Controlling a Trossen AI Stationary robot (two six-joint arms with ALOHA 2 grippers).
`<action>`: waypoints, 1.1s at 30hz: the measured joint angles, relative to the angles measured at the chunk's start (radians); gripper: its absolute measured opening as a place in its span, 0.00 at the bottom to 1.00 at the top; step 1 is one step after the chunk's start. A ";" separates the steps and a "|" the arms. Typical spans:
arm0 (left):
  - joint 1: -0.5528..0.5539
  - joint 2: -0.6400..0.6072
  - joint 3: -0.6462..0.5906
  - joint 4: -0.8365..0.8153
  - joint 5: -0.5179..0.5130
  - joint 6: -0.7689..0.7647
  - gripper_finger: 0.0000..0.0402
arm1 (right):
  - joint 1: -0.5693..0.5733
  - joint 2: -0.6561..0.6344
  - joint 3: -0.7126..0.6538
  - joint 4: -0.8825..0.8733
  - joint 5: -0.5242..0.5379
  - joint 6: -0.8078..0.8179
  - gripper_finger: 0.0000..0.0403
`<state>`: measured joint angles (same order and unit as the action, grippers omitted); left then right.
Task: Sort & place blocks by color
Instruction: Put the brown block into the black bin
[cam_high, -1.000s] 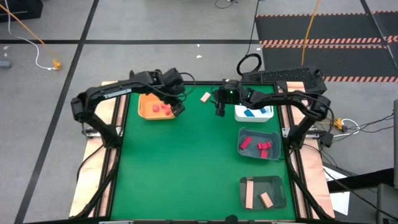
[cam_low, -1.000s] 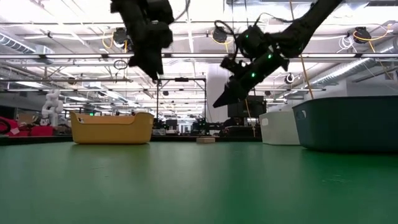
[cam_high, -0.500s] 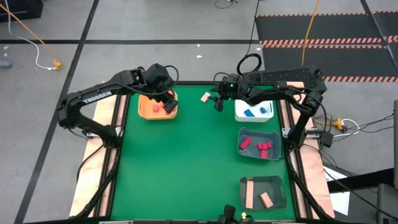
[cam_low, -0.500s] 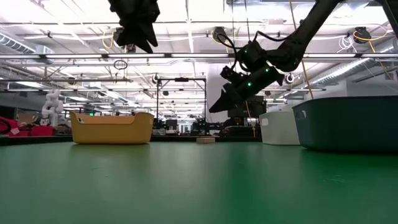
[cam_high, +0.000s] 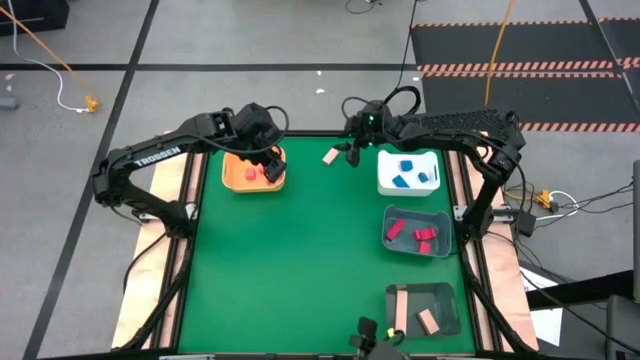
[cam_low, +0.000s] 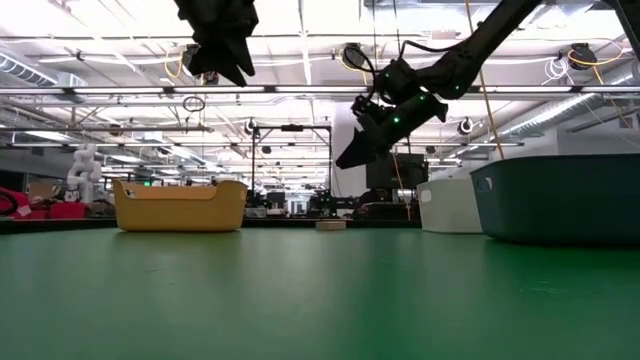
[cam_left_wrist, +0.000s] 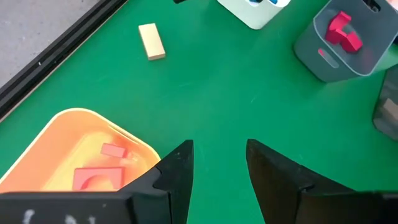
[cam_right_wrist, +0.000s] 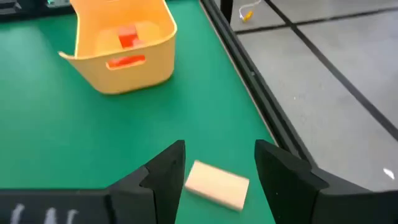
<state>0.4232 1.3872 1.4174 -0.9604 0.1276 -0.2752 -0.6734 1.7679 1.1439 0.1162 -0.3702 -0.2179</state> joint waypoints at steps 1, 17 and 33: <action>0.000 0.000 0.000 0.000 0.000 0.000 0.37 | -0.002 0.000 0.005 0.002 -0.002 -0.001 0.46; -0.012 0.000 0.000 0.022 0.002 -0.018 0.37 | -0.001 0.169 0.127 -0.125 -0.032 -0.172 0.46; -0.013 0.000 0.000 0.027 0.000 -0.016 0.37 | 0.045 0.161 0.127 -0.022 0.140 -0.047 0.46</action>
<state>0.4099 1.3872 1.4174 -0.9333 0.1280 -0.2916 -0.6285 1.9289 1.2705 0.0940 -0.2305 -0.2652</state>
